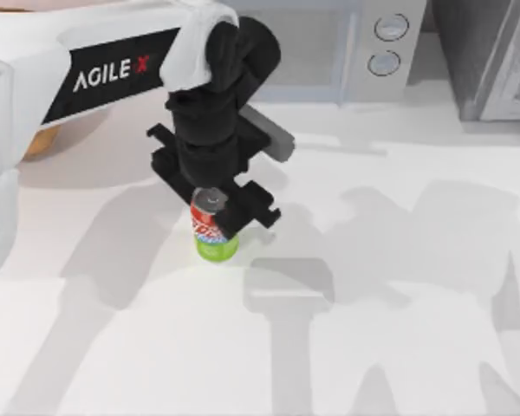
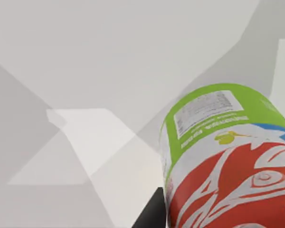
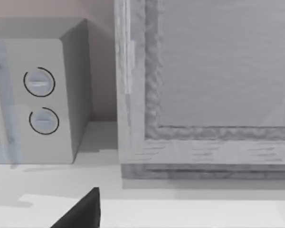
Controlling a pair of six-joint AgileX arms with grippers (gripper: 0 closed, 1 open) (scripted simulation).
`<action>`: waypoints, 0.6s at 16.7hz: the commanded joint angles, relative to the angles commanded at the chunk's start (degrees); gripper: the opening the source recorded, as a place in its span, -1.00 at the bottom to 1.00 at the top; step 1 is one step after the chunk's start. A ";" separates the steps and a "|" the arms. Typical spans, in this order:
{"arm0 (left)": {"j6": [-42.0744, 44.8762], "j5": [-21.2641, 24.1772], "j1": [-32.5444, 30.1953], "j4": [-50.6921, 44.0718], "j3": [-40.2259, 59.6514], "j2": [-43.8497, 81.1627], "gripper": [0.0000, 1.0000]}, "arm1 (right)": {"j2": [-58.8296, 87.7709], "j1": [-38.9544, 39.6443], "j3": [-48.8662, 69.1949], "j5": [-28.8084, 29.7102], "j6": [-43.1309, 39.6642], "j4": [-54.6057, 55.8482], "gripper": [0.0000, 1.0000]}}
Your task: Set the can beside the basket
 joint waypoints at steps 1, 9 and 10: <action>0.00 0.00 0.00 0.00 0.00 0.00 -1.00 | 0.00 0.00 0.00 0.00 0.00 0.00 1.00; 0.81 -1.14 2.76 -1.28 -2.59 -0.55 -1.00 | 0.00 0.00 0.00 0.00 0.00 0.00 1.00; 1.16 -1.82 4.49 -2.02 -3.99 -0.81 -1.00 | 0.00 0.00 0.00 0.00 0.00 0.00 1.00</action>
